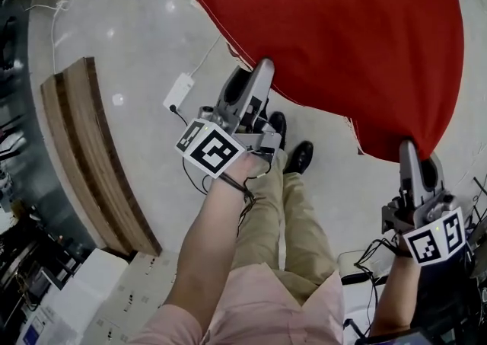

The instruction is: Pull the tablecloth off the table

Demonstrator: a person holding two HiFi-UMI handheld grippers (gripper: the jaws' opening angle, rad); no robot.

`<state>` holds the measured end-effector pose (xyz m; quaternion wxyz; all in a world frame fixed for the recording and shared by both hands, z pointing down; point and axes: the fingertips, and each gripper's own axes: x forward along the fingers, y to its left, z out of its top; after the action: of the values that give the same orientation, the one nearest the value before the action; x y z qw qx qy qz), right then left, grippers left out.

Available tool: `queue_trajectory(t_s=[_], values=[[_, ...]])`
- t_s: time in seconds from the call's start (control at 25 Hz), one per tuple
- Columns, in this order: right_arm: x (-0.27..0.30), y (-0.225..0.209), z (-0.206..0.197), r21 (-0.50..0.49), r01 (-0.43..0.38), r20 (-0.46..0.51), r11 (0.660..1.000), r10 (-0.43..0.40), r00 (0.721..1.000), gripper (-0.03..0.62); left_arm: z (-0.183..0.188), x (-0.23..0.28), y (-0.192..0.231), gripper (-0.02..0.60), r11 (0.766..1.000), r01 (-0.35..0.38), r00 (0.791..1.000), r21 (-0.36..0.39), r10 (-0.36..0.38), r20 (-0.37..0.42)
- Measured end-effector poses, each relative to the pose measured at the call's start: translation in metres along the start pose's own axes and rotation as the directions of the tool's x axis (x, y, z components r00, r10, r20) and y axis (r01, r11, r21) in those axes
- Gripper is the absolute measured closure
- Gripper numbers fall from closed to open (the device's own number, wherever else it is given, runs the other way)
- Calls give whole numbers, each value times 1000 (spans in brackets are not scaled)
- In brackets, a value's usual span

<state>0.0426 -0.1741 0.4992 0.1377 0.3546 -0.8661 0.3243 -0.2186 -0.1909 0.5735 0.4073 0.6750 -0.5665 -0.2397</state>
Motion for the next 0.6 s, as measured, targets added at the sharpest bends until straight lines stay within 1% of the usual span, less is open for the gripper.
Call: queue_trajectory(t_s=[0.04, 0.24, 0.28, 0.32, 0.4, 0.52, 0.6], values=[[1, 0, 0, 5, 2, -1, 1000, -2, 1000, 559, 1, 0, -1, 428, 1000, -8, 1000, 0, 8, -9], [4, 2, 4, 17, 22, -8, 1000, -22, 1000, 559, 5, -5, 0, 458, 997, -82, 996, -1, 82, -47], [4, 4, 7, 16, 26, -2, 1000, -26, 1000, 559, 7, -7, -1, 471, 995, -102, 994, 1, 102, -49], [3, 5, 10, 14, 30, 6, 999, -30, 1000, 559, 11, -8, -4, 496, 993, -118, 992, 8, 119, -49], [2, 7, 19, 15, 39, 24, 999, -39, 999, 559, 18, -10, -15, 523, 990, -136, 989, 37, 138, -51], [1, 9, 30, 30, 55, 42, 998, -56, 998, 560, 29, -9, -29, 532, 986, -148, 986, 78, 153, -63], [2, 12, 37, 42, 64, 48, 997, -66, 997, 560, 37, -8, -37, 537, 981, -152, 984, 117, 162, -72]])
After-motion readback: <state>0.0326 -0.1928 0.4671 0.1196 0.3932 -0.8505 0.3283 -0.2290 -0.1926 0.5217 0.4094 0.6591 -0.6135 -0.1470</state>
